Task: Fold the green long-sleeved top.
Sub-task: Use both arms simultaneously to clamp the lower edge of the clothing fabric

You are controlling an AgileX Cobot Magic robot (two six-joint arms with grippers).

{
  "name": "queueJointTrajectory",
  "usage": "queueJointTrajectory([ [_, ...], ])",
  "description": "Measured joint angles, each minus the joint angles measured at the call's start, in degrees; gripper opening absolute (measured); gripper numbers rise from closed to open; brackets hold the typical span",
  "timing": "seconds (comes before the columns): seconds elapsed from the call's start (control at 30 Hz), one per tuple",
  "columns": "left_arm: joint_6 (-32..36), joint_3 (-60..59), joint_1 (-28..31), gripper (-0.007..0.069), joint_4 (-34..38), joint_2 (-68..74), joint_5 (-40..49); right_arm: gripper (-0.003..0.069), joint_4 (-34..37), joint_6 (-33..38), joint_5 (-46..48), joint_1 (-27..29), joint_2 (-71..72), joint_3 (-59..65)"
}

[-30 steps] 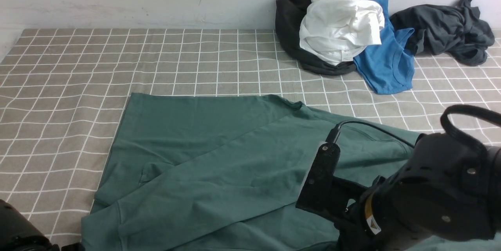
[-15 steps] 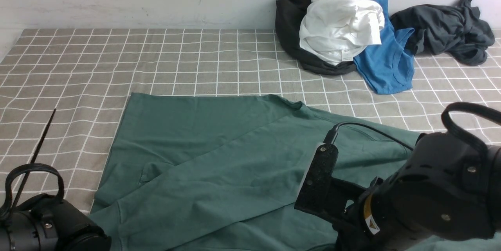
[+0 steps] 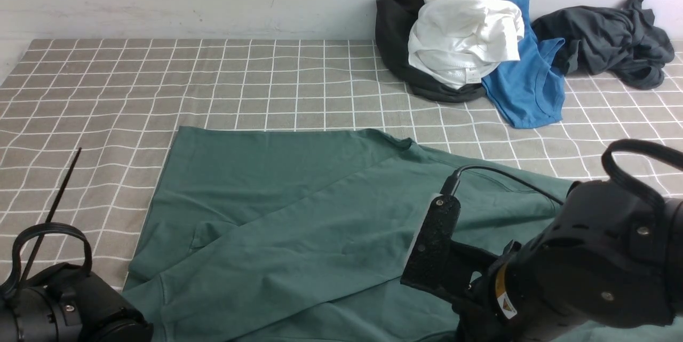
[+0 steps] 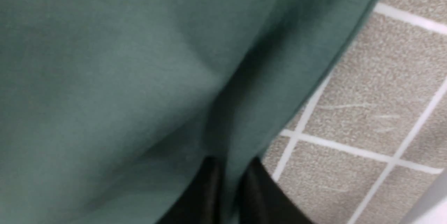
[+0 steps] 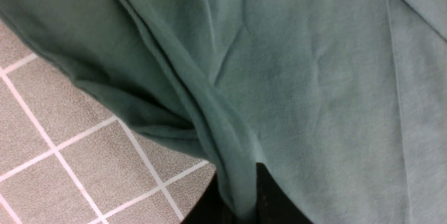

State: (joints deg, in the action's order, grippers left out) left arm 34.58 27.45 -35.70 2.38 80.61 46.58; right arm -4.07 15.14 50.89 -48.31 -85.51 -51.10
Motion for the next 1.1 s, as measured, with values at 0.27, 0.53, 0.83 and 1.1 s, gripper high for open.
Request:
queueJointTrajectory([
  [0.27, -1.46, 2.71, 0.0, -0.0004, -1.61, -5.56, 6.11, 0.0013, 0.0, 0.24, 0.33, 0.0, 0.0, 0.0],
  [0.53, -5.22, 6.87, 0.0, -0.0002, -7.32, -13.98, 16.36, 0.0013, 1.47, 2.27, 3.27, 0.0, 0.0, 0.0],
  [0.83, -5.22, 7.51, 3.42, 0.0008, -7.69, -14.35, 14.7, 0.0013, -0.09, 4.32, 2.39, 0.0, 0.0, 0.0],
  [1.1, -2.71, 9.07, 9.08, 0.0013, -6.74, -14.35, 14.81, 0.0162, 0.0, 3.97, 2.58, 0.0, 0.0, 0.0],
])
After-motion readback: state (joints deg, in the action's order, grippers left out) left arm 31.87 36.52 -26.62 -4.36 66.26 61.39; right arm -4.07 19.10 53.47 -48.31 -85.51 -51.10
